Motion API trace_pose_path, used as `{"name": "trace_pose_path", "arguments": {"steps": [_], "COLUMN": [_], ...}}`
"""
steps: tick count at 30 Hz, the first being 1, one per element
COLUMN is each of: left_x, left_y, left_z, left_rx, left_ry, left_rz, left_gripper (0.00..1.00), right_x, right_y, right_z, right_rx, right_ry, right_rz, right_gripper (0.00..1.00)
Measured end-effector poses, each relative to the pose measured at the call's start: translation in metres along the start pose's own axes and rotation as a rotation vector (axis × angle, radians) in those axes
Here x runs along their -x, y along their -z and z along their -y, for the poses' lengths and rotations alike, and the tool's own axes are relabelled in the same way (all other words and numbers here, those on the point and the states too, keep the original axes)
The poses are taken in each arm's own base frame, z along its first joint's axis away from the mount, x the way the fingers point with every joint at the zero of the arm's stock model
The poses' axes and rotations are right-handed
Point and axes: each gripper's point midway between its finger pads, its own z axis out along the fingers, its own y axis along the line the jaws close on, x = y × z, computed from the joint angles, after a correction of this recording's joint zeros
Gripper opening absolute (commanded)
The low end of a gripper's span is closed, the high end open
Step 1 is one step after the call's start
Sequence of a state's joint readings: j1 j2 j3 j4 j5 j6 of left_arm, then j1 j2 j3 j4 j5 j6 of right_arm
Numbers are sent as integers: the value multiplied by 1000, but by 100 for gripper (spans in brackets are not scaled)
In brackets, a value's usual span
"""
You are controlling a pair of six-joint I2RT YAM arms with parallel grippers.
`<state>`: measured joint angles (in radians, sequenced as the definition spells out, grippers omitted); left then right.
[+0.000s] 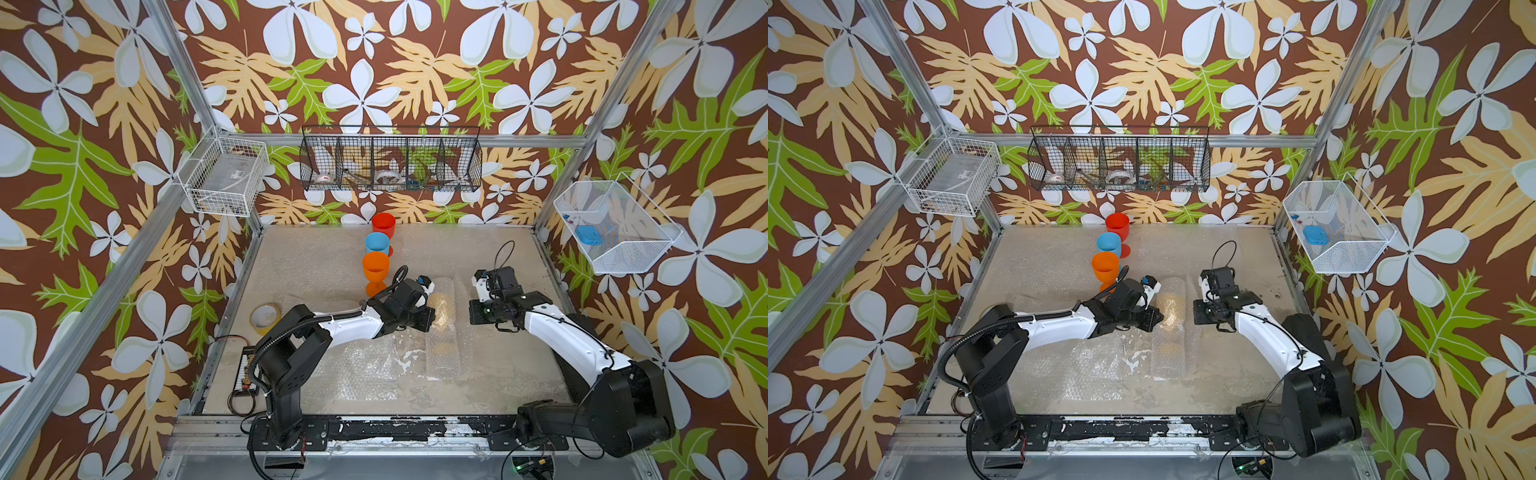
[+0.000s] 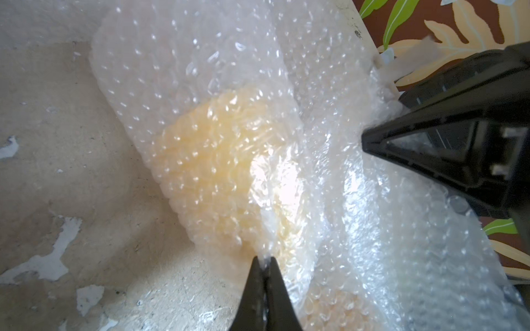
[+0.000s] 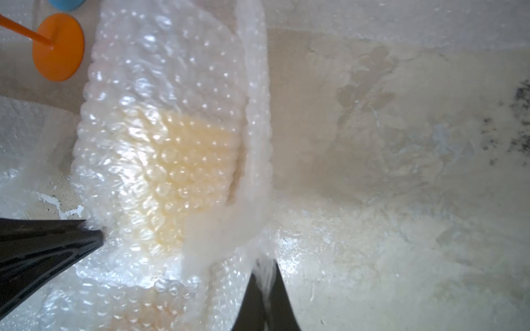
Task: Unpack wine glasses from bubble wrap
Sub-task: Unwrap the bubble wrap at the center of the board.
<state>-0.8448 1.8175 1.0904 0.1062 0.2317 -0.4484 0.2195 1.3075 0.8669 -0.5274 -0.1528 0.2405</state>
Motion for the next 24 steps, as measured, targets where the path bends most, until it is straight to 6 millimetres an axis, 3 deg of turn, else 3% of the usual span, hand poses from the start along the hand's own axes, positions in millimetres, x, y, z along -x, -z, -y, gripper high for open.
{"name": "trace_pose_path", "arguments": {"steps": [8, 12, 19, 24], "left_x": [-4, 0, -11, -20], "left_y": [-10, -17, -38, -47], "left_z": [7, 22, 44, 48], "left_rx": [-50, -91, -135, -143], "left_ry": [18, 5, -8, -12], "left_rz": [-15, -14, -54, -76], "left_gripper": [0, 0, 0, 0], "right_x": [-1, -3, -10, -11], "right_y": [17, 22, 23, 23], "right_z": [23, 31, 54, 66], "right_rx": [-37, -69, -124, -145], "right_ry": [-91, -115, -172, -203], "right_rz": [51, 64, 62, 62], "right_gripper": [5, 5, 5, 6]}}
